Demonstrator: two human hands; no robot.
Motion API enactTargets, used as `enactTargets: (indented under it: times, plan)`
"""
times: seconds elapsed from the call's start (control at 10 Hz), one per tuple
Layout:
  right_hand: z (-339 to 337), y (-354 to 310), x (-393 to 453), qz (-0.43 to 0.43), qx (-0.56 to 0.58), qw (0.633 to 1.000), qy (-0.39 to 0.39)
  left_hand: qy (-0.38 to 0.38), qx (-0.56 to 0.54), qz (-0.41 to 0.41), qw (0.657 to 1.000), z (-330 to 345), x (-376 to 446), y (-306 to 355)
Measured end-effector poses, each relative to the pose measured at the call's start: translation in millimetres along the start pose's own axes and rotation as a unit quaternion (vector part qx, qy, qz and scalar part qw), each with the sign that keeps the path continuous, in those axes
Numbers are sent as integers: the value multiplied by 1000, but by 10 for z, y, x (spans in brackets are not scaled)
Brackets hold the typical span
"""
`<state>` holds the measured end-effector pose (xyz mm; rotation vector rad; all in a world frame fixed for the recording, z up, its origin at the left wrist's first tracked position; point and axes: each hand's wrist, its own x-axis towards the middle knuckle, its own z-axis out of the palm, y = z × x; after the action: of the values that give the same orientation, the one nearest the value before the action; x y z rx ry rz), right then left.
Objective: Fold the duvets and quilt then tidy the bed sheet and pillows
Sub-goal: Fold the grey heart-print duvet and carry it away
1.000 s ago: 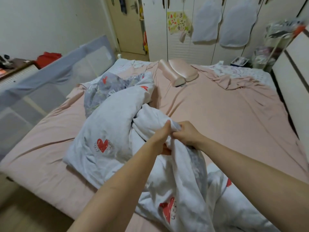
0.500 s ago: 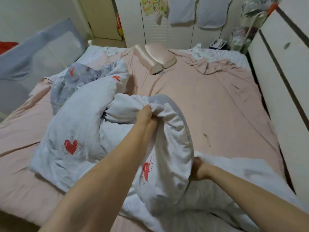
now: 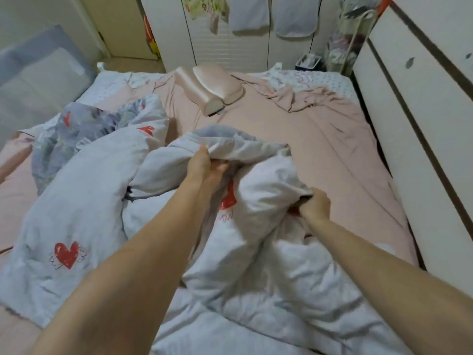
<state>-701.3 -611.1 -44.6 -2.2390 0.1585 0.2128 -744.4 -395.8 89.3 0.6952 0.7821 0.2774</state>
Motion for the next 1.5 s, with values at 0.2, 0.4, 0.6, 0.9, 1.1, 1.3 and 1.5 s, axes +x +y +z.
enactTargets:
  times: [0.2,0.4,0.6,0.9,1.1,1.3,1.5]
  plan:
    - [-894,-904,867,-15,69,985,159,-59,263,-22,963,35,-217,-91]
    - [-153,-435,103,-57,-73,990,-109,32,412,-31,910,-1043,-451,-137]
    - [648,-692,-1121,-102,-78,946,-299,156,438,0,885,-2364,-1014,499]
    - [2410,-1774,-2780,-214,-148,886,-384,234,563,67,790,-4492,-1204,1540]
    - [4076,-2424,-3338,-242,-190,885,-349,200,719,56,663,-5729,-339,2311]
    - [5049,-2532,-3359,-330,-361,836,-248,182,707,30,683,-6320,668,2719]
    - [5444,-2291,-2981,-307,-500,789,-183,237,671,-83,698,-6946,1278,2645]
